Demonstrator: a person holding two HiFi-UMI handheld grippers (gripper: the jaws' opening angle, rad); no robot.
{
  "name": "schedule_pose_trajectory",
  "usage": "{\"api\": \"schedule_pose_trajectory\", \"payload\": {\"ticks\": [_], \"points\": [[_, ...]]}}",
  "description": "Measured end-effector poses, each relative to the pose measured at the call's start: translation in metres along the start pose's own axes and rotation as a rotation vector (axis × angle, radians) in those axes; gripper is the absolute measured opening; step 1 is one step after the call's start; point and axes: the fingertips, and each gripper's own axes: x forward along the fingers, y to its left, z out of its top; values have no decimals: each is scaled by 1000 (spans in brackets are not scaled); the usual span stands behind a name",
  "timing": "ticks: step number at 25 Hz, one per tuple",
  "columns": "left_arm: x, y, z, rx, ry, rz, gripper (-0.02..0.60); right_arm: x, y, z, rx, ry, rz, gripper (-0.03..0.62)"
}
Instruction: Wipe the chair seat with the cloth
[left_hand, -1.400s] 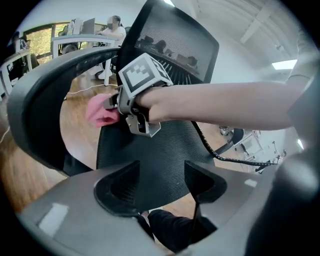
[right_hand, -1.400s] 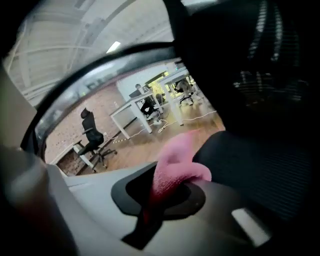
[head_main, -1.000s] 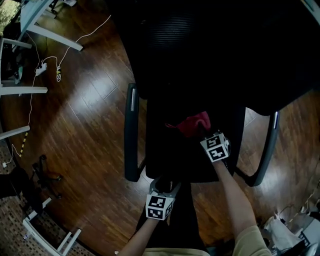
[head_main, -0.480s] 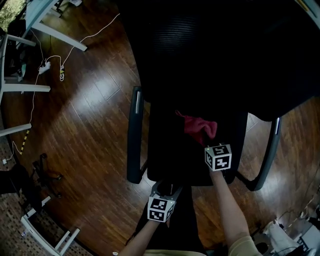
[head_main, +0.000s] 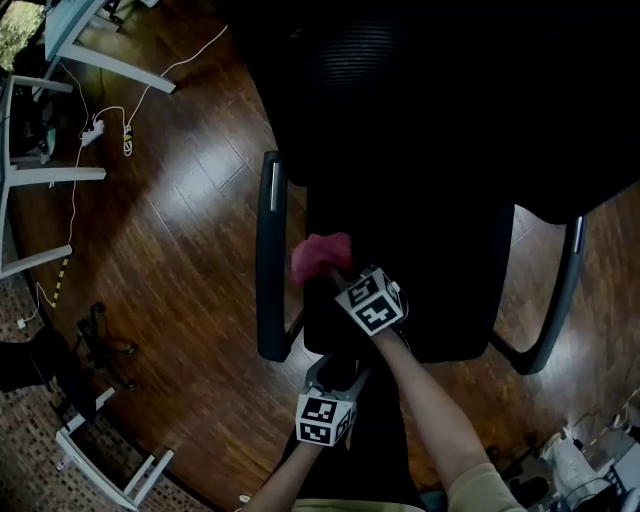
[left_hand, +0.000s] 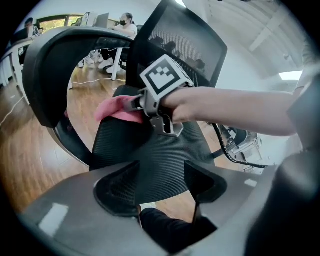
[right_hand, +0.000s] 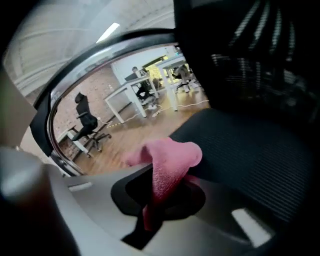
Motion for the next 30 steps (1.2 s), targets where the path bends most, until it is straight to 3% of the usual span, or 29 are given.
{"api": "schedule_pose_trajectory", "payload": {"ticks": [4,7,10,12,13,16,19,21,22,24,26,30], "points": [[2,-8,1,-5,-9,-15,275,-95,-99,-71,185,44,-325,14],[8,-19,9,0,-25,-39,274,-186,-179,-139,290,134,-606,14],[15,-23,13,6,-32,-51,274,-231,-218,-175,292,232,-755,14],[15,-24,16,7,-33,-51,275,-225,-211,-171,236,265,-728,14],[14,-24,18,5,-35,-48,275,-212,-198,-161,228,240,-671,14],[9,-18,20,-10,-36,-31,275,-146,-124,-97,245,41,-336,14],[4,-8,17,-15,-36,-10,275,-65,-20,-28,156,-58,23,14],[-3,1,12,-20,-37,6,275,-20,43,0,124,-75,182,15],[-6,6,11,-25,-42,15,275,-1,64,7,117,-71,217,14],[-8,16,12,-40,-60,33,275,25,76,4,68,-28,184,15],[-5,17,11,-46,-63,38,275,22,56,-15,11,16,81,15],[2,3,4,-15,-35,7,275,-59,-35,-77,116,32,-203,15]]}}
